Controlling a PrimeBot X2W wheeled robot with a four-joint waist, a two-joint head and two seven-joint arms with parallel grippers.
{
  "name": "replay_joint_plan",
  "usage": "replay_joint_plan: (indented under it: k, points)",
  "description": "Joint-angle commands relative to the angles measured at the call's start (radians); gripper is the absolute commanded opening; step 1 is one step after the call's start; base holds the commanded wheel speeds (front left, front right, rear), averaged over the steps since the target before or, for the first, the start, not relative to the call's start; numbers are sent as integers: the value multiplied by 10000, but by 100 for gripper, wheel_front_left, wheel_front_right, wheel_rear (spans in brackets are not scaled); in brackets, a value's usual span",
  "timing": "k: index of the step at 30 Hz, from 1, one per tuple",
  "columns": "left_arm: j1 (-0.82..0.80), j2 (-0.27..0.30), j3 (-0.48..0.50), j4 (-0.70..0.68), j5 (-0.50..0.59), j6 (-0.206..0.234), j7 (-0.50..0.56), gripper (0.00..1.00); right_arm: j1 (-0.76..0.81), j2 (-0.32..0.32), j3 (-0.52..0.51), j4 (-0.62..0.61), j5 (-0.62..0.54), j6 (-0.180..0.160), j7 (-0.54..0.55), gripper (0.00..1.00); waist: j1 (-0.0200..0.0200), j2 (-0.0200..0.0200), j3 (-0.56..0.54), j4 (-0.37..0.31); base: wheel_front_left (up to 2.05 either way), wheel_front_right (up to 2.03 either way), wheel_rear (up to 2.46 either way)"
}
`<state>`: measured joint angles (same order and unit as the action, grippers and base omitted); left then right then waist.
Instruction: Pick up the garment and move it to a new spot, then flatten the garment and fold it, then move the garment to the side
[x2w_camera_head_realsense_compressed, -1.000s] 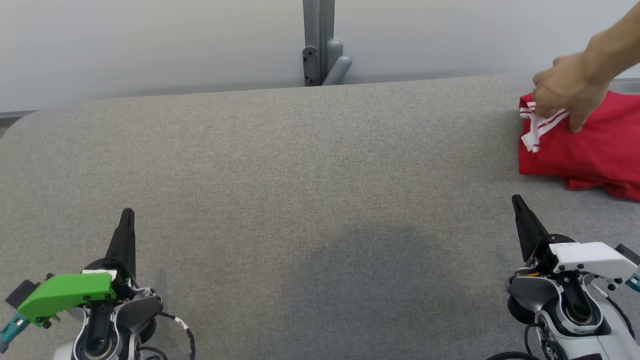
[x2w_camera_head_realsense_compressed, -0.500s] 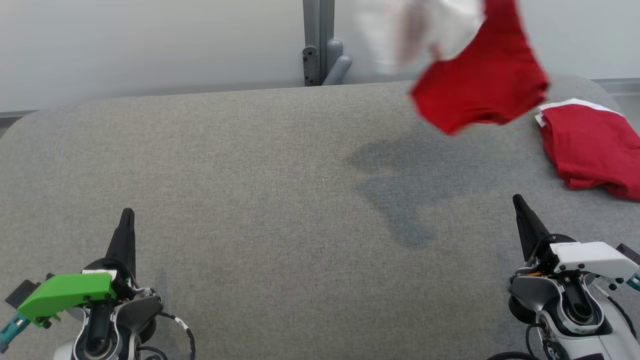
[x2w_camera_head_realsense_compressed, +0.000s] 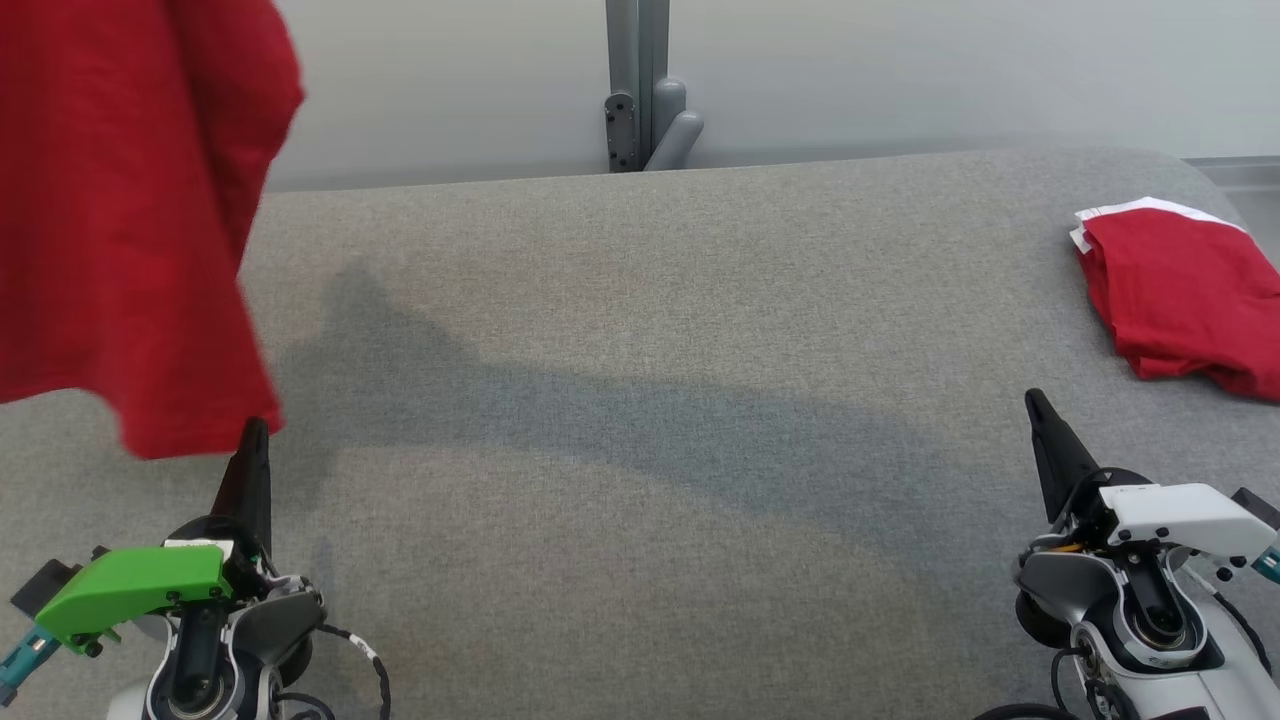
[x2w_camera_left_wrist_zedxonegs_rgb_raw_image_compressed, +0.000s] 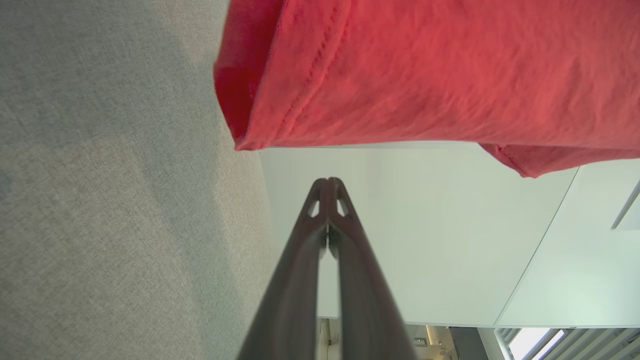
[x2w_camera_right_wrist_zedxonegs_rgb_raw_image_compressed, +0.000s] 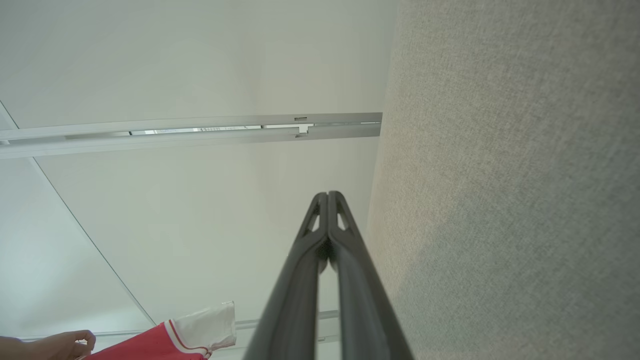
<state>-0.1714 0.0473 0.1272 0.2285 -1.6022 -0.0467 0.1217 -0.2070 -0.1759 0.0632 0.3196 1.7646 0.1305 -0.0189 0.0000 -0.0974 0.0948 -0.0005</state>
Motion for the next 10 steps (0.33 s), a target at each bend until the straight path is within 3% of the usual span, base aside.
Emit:
replay_joint_plan:
  k: [1,10]
  points:
    - [-100,56,18,-29,-14,20,-12,0,128,-76,14,-32,38,4,-23,0,0,0,0,0,0,0,0]
    - [-99,56,17,-30,-14,21,-12,0,133,-161,153,-65,171,4,-135,0,0,0,1,0,0,0,0]
